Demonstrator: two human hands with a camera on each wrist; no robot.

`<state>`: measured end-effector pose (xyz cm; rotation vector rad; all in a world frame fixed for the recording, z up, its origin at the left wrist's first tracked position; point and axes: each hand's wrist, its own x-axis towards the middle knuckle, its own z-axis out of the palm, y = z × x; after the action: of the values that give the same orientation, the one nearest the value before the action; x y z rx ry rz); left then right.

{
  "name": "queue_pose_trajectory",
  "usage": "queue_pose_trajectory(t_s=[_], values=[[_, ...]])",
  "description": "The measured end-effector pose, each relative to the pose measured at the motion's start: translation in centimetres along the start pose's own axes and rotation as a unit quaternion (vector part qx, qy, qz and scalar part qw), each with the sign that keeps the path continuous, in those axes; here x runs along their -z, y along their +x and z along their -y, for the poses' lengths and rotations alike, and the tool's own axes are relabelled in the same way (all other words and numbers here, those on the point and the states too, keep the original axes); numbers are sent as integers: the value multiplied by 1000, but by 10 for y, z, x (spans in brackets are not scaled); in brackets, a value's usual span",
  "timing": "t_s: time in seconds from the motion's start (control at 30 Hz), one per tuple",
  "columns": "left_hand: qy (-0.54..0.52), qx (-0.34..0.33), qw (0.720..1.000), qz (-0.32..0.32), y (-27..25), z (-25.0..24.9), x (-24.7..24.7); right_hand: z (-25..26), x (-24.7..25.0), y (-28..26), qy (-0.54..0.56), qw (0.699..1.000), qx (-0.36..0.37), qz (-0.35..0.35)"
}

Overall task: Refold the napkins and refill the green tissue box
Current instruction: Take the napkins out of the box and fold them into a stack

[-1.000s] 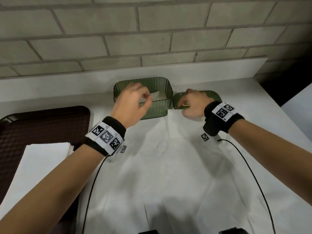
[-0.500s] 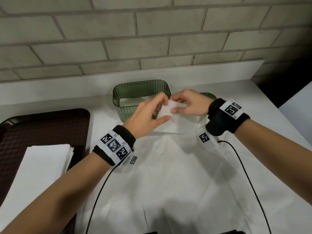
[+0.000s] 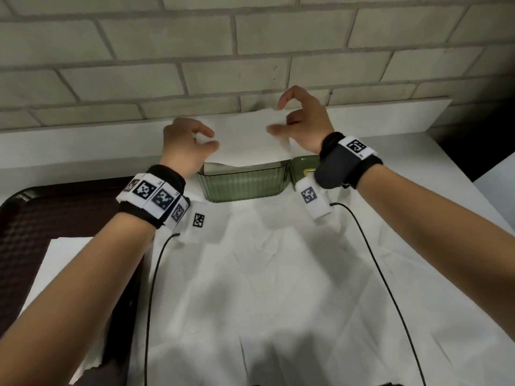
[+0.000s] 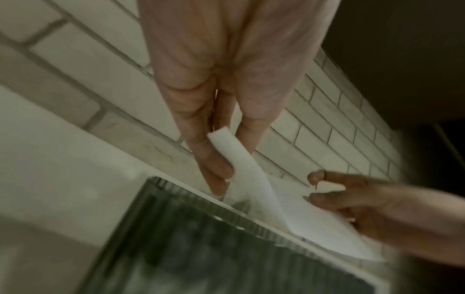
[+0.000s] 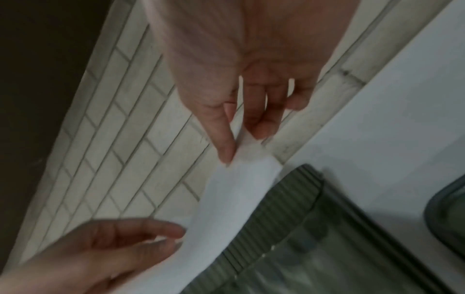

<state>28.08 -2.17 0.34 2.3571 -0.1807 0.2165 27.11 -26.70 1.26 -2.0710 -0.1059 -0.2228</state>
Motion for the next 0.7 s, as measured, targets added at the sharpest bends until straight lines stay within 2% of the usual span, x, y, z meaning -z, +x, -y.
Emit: queue_pose_trajectory(t_s=[0.07,0.1,0.2,0.27,0.33,0.4,0.5,0.57,0.63,0.7], values=[[93,7,994,59,11,1,-5,1,-15,8,-118,993,15,15],[136,14,987,90,13,1,-7,1,-20,11,-200,979,21,40],[277,3,946,171,9,-6,-12,2,-31,8,-418,899,31,125],[339,-10,917,210,3,-12,-16,1,-34,4,-495,854,26,158],[373,-13,899,227,-3,-17,-17,1,-34,-1,-530,830,26,175],[387,-24,896,217,-9,-20,-14,6,-28,-7,-519,838,35,165],[353,-88,921,136,-26,-23,-3,14,-11,-21,-465,875,83,102],[308,-137,934,121,-44,-25,3,15,-1,-35,-397,906,114,92],[256,-151,939,171,-68,-23,7,13,4,-55,-325,929,114,140],[244,-143,931,231,-95,-18,6,7,3,-78,-315,914,98,235]])
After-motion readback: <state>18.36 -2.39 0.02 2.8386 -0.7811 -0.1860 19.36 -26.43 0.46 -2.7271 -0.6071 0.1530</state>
